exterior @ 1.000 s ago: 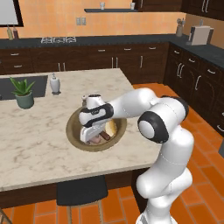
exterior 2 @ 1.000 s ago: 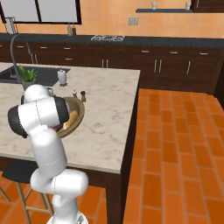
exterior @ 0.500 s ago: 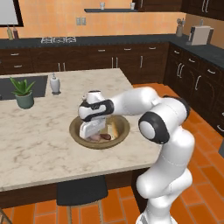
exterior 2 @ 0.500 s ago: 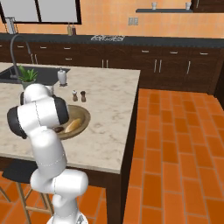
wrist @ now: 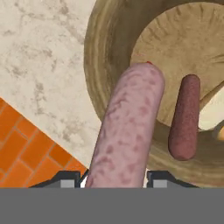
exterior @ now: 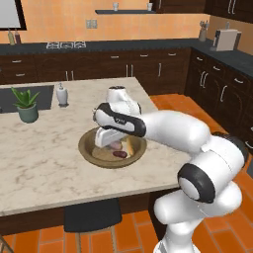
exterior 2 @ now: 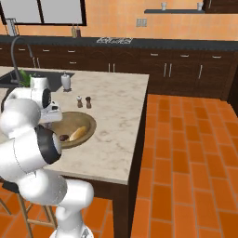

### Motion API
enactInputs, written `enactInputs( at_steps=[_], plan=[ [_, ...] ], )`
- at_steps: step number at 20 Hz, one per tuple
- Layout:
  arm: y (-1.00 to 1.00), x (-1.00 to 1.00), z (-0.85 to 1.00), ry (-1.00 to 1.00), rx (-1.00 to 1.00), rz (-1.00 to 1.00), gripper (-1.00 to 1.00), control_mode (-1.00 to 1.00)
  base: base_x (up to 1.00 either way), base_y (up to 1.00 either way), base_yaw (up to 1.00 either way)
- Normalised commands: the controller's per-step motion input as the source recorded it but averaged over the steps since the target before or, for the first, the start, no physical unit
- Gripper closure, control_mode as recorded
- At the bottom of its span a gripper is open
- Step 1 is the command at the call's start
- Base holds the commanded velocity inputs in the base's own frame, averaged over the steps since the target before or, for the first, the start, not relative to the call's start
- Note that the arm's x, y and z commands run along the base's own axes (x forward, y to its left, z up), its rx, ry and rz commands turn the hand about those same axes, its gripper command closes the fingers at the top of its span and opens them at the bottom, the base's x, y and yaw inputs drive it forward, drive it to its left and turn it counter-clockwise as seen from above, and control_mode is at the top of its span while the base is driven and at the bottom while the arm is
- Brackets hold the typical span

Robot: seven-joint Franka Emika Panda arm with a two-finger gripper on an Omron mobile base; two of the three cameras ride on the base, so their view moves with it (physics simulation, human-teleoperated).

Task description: Place one bun and one sausage from the bowl on each plate.

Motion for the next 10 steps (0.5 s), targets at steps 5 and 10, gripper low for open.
enactInputs(
  at_steps=[5,10],
  plan=[
    [-0.8,-1.0,0.0,-0.24,0.08,-0.12,1.0,-1.0,0.0,0.0,0.0],
    [0.0,0.0,0.0,0.0,0.0,0.0,1.0,1.0,-0.94,0.69,-0.12]
  ],
)
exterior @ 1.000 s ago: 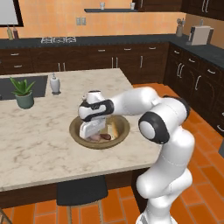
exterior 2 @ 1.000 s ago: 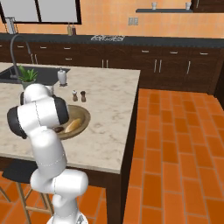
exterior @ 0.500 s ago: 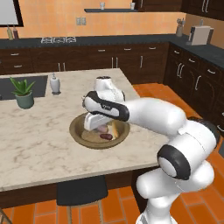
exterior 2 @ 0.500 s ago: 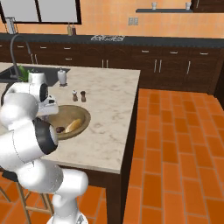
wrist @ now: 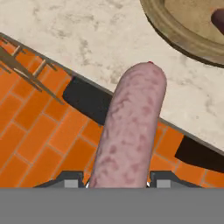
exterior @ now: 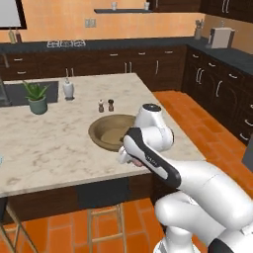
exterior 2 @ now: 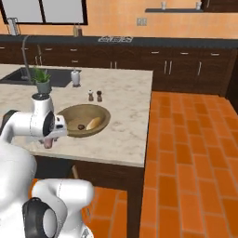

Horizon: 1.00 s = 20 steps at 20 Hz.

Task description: Place one bun and one sausage from the bowl on each plate.

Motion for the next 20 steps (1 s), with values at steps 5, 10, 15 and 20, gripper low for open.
enactInputs(
  at_steps=[5,10,15,20],
  plan=[
    [0.0,0.0,0.0,0.0,0.0,0.0,1.0,1.0,-0.65,1.0,-0.07],
    [0.0,0.0,0.0,0.0,0.0,0.0,1.0,1.0,-0.26,1.0,0.0],
    [0.0,0.0,0.0,0.0,0.0,0.0,1.0,1.0,-0.05,1.0,0.07],
    [0.0,0.0,0.0,0.0,0.0,0.0,1.0,1.0,0.1,1.0,-0.16]
  ],
)
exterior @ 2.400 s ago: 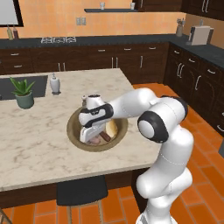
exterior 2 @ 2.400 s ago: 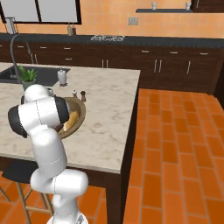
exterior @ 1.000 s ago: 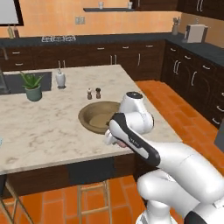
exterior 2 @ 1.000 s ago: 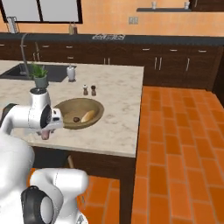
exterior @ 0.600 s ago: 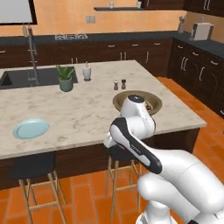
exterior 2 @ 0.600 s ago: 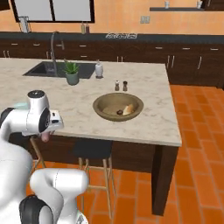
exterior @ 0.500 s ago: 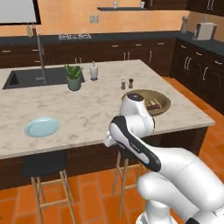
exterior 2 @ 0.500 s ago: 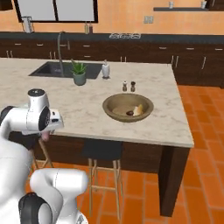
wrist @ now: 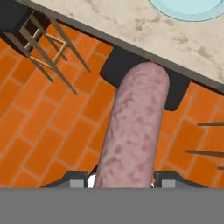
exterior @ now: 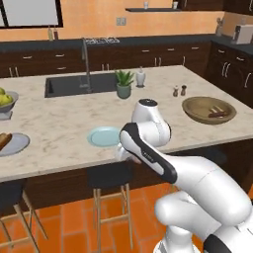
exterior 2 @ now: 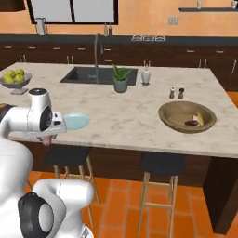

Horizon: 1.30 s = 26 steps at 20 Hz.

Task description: Place one bun and one sausage from the bowl on each plate.

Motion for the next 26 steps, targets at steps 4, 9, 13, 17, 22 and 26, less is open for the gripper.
enactInputs(
  at_steps=[4,9,13,17,22,26],
  plan=[
    [0.0,0.0,0.0,0.0,0.0,0.0,1.0,1.0,0.21,1.0,-0.39],
    [0.0,0.0,0.0,0.0,0.0,0.0,1.0,1.0,0.23,1.0,-0.44],
    [0.0,0.0,0.0,0.0,0.0,0.0,1.0,1.0,0.51,1.0,-0.38],
    [0.0,0.0,0.0,0.0,0.0,0.0,1.0,1.0,0.39,1.0,-0.28],
    [0.8,-0.16,0.01,-0.01,0.0,-0.25,1.0,-1.0,-0.01,0.2,-0.05],
    [1.0,0.44,0.0,0.12,0.02,-0.33,1.0,-1.0,0.0,0.0,0.0]
  ],
)
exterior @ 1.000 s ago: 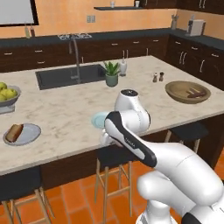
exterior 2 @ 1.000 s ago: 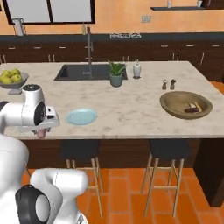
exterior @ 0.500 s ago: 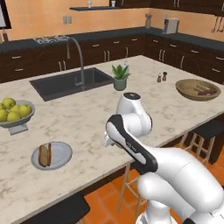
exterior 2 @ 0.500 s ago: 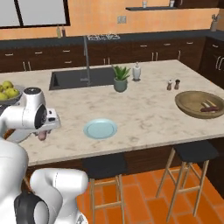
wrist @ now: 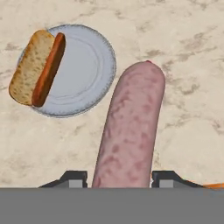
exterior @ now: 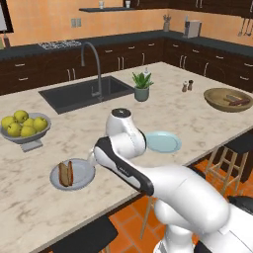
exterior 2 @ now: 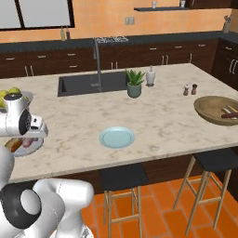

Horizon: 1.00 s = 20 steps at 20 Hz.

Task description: Place one bun and one sausage from the bowl on each plate.

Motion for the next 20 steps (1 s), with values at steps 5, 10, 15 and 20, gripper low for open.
enactInputs(
  at_steps=[5,10,15,20],
  plan=[
    [0.98,1.0,-0.1,0.31,0.02,-0.21,1.0,-1.0,0.0,0.0,0.0],
    [0.29,0.22,-0.51,0.1,-0.07,0.0,1.0,-1.0,0.0,0.0,0.0],
    [0.31,0.33,-0.31,-0.15,-0.01,0.0,1.0,-1.0,0.0,0.0,0.0],
    [0.14,0.05,-0.77,-0.07,-0.12,0.0,1.0,-1.0,0.0,0.0,0.0]
  ],
)
